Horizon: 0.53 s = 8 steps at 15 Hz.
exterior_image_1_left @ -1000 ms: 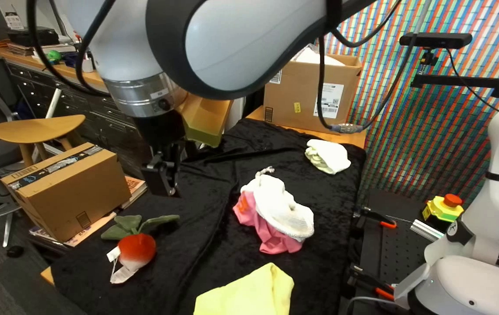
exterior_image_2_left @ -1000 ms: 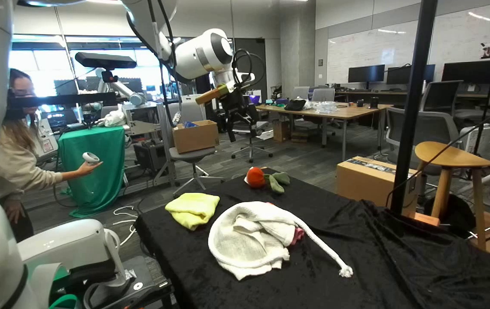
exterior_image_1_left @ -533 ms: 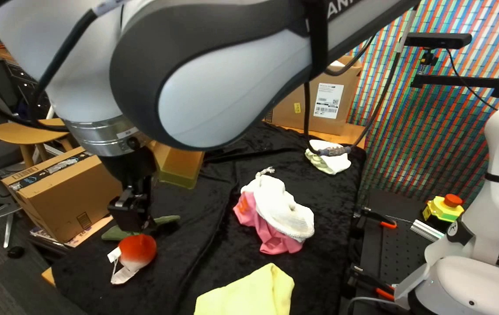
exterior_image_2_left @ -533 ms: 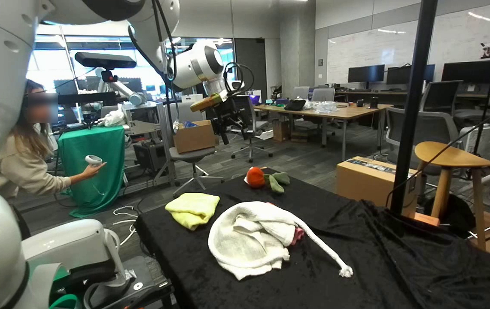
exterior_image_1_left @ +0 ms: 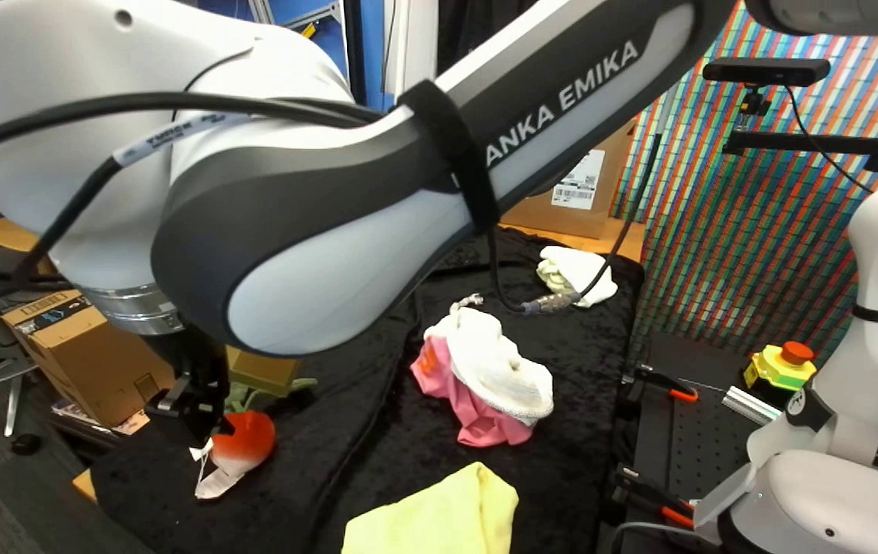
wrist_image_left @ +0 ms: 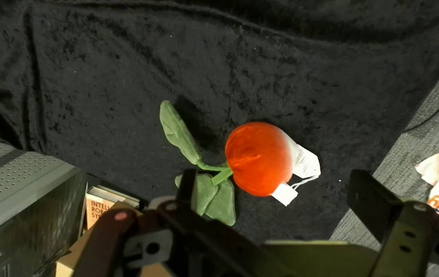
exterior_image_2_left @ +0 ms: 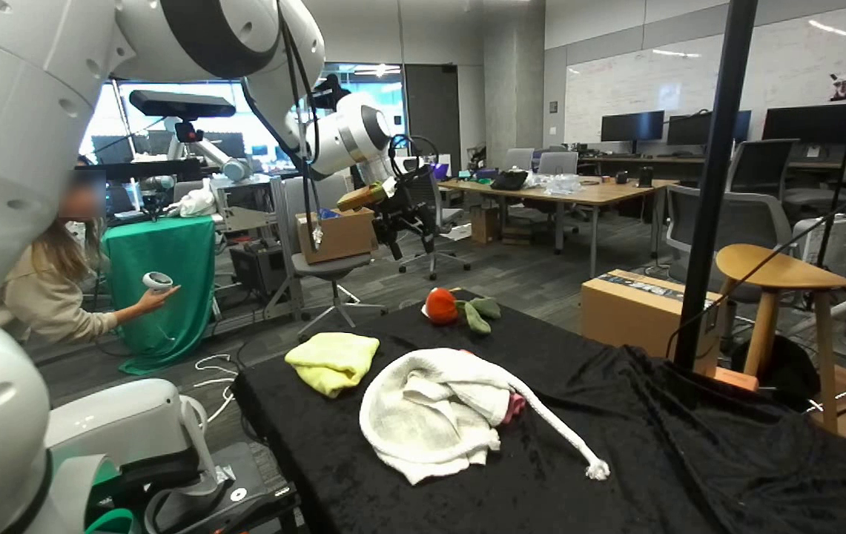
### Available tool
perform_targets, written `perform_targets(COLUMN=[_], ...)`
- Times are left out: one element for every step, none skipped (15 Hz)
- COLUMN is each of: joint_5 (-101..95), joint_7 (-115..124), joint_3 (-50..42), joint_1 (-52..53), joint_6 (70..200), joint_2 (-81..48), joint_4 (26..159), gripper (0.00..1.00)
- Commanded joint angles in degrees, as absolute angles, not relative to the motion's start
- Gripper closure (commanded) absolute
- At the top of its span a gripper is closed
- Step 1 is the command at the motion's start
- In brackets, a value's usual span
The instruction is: Put all the objects together at the center of the table
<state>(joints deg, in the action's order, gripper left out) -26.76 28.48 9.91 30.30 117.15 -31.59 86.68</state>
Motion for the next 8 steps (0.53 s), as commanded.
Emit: perform_targets(joint_5=[-26.1,-25.7,-25.8,-26.3,-26.5,-27.2,-27.3,-27.6], joint_7=[30.5,31.2,32.6,34.6,35.8,36.9,37.3,37.8], joint_3=[8.4,8.4,8.2,7.8,7.5,7.2,6.9,6.5], joint_1=[31.4,31.4,31.6,31.9,32.0,32.3,32.4,32.6], joint_6=[119.6,120.5,121.9,123.8,125.3,127.3,128.6,129.9], joint_2=[-32.6,-31.9,-31.6,-31.1,-30.9,-30.7,-30.8,-31.2], joint_4=[85.1,86.2,86.8,87.9,88.6,89.5,89.9,90.2], gripper=[0.00,0.00,0.00,0.00,0.00,0.00,0.00,0.00])
